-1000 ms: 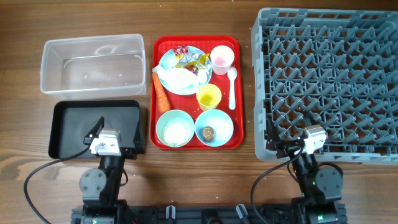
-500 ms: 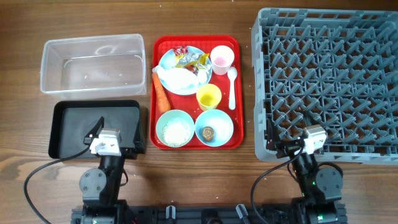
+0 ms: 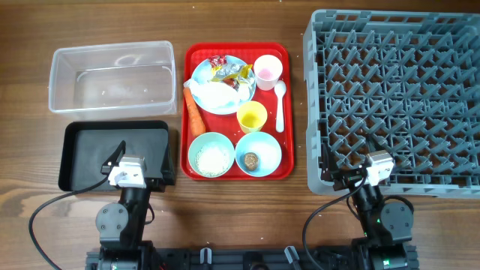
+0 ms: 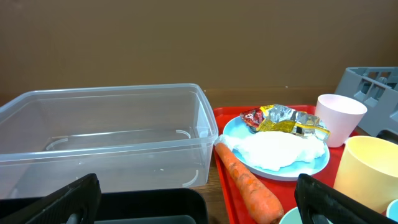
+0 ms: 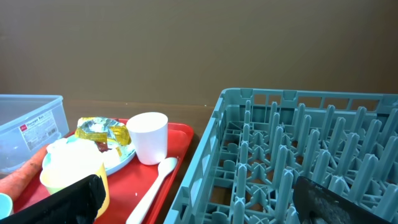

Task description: Sort waste into correct bins and load items into the dishwasher rack

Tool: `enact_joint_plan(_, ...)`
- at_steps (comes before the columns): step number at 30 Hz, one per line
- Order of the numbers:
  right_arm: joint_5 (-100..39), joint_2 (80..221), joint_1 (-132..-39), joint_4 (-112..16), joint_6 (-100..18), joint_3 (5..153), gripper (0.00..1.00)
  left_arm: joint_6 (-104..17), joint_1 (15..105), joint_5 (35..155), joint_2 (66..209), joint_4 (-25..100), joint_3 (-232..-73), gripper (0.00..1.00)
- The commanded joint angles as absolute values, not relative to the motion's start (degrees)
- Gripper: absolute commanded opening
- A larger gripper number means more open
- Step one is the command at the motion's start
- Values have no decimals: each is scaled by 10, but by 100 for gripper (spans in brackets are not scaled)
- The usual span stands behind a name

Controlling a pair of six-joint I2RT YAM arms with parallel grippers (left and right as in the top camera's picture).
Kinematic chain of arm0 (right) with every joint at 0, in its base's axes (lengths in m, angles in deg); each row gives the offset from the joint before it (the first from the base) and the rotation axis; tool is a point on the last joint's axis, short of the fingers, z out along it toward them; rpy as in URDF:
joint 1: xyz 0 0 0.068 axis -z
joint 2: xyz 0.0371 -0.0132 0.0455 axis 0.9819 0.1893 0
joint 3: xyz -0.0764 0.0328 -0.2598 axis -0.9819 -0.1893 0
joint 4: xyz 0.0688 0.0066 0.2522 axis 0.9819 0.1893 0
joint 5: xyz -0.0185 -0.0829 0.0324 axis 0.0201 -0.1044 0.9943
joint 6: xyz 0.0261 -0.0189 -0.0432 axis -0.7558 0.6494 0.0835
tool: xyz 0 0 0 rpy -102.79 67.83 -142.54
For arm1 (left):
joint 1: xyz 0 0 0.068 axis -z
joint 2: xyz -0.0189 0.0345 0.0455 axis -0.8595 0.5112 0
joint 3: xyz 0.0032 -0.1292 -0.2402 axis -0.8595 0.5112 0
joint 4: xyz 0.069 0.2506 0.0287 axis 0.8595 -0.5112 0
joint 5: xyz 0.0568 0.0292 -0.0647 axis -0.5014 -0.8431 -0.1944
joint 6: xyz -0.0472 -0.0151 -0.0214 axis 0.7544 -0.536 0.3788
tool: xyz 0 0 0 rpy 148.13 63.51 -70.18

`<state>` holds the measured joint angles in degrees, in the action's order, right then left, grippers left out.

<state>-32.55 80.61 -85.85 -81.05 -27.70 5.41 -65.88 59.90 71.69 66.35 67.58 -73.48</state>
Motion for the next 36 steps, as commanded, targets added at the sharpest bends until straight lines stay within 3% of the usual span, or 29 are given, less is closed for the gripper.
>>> enact_joint_plan(1,-333,808,-859,-811,-270,53,100,-668,601,723,659,676,-731,100)
enact_joint_plan(26,-333,808,-859,-811,-270,53,100,-667,601,756,659,686,-731,100)
enact_joint_plan(29,-333,808,-859,-811,-270,53,100,-601,601,782,659,685,-741,100)
enact_joint_plan(36,-333,808,-859,-811,-270,53,100,-581,601,782,714,664,-871,100)
